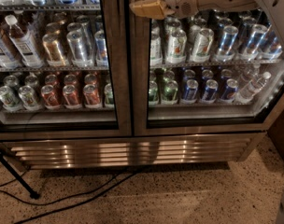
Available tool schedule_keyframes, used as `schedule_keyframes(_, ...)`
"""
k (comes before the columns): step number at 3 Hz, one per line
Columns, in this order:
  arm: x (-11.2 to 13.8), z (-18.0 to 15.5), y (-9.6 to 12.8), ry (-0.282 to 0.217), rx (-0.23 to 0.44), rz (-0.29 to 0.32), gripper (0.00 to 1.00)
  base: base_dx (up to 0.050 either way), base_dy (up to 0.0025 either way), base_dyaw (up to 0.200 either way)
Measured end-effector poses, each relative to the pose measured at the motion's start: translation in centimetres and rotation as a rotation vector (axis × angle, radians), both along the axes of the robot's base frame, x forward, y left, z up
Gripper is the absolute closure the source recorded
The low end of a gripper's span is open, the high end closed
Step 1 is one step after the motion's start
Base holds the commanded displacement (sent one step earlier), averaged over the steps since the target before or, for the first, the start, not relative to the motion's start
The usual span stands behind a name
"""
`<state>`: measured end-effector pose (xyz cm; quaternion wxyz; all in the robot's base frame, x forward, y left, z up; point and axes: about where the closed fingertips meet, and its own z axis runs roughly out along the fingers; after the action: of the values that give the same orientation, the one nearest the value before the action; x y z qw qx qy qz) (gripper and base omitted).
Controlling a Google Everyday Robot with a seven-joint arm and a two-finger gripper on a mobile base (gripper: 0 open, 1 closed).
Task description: Open right fridge door
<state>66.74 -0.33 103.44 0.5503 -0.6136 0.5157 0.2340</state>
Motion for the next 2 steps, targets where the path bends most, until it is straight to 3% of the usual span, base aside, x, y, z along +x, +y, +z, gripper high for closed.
schedule_keyframes(2,-0.04,-0.01,0.05,-0.001,-0.006,-0.023,1.00,0.000,0.00000,0.000)
